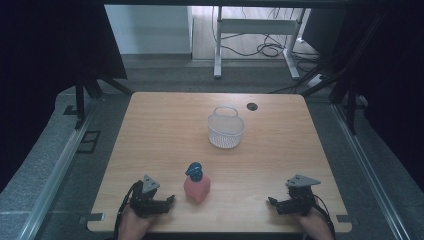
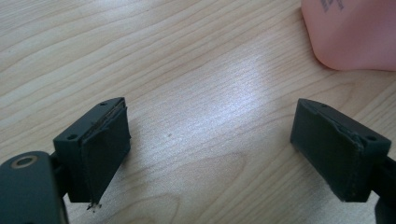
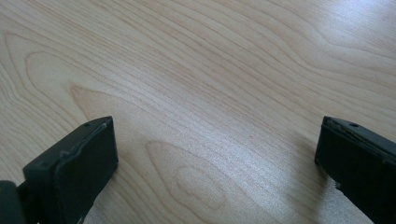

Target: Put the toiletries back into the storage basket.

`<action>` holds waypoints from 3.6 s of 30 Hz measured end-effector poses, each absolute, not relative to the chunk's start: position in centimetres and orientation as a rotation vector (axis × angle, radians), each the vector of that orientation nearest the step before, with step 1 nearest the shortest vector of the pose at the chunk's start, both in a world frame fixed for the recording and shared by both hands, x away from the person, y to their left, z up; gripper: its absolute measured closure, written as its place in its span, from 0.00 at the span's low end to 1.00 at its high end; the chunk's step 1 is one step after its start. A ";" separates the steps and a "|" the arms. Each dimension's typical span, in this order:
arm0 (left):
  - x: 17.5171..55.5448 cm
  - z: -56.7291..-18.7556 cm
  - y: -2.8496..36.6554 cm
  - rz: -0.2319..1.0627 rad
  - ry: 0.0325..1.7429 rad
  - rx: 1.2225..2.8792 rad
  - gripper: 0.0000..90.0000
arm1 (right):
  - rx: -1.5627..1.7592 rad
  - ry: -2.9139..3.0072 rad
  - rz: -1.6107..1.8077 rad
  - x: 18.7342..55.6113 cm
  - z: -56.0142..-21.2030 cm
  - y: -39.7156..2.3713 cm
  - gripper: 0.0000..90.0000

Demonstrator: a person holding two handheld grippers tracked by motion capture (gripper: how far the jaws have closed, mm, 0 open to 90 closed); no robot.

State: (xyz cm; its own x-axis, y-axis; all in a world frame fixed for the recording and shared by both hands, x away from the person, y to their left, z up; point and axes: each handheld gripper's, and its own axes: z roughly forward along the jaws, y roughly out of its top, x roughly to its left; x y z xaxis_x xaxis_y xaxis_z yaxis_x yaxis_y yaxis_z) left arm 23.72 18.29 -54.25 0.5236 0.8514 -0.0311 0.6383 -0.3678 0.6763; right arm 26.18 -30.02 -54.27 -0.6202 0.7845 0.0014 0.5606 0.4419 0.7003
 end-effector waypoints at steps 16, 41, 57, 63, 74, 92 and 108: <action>23.4 -53.4 18.2 0.416 1.181 2.098 0.14 | 1.150 2.374 0.970 26.2 -54.3 -30.0 0.00; 22.7 -51.5 18.1 0.394 1.108 2.119 0.14 | 1.152 2.373 0.971 26.2 -54.3 -30.0 0.00; 22.4 -50.1 17.7 0.341 1.060 2.094 0.14 | 1.157 2.369 0.968 26.2 -54.3 -30.0 0.00; 22.3 -49.1 17.5 0.326 1.037 2.082 0.14 | 1.159 2.368 0.968 26.2 -54.3 -30.0 0.00; 22.5 -47.5 16.5 0.321 0.994 2.085 0.16 | 1.160 2.367 0.968 26.2 -54.3 -29.9 0.00; 23.6 -45.6 14.2 0.302 0.903 2.076 0.21 | 1.160 2.368 0.968 26.2 -54.3 -29.9 0.00; 25.3 -44.8 12.0 0.295 0.848 2.084 0.30 | 1.157 2.369 0.967 26.2 -54.3 -30.0 0.00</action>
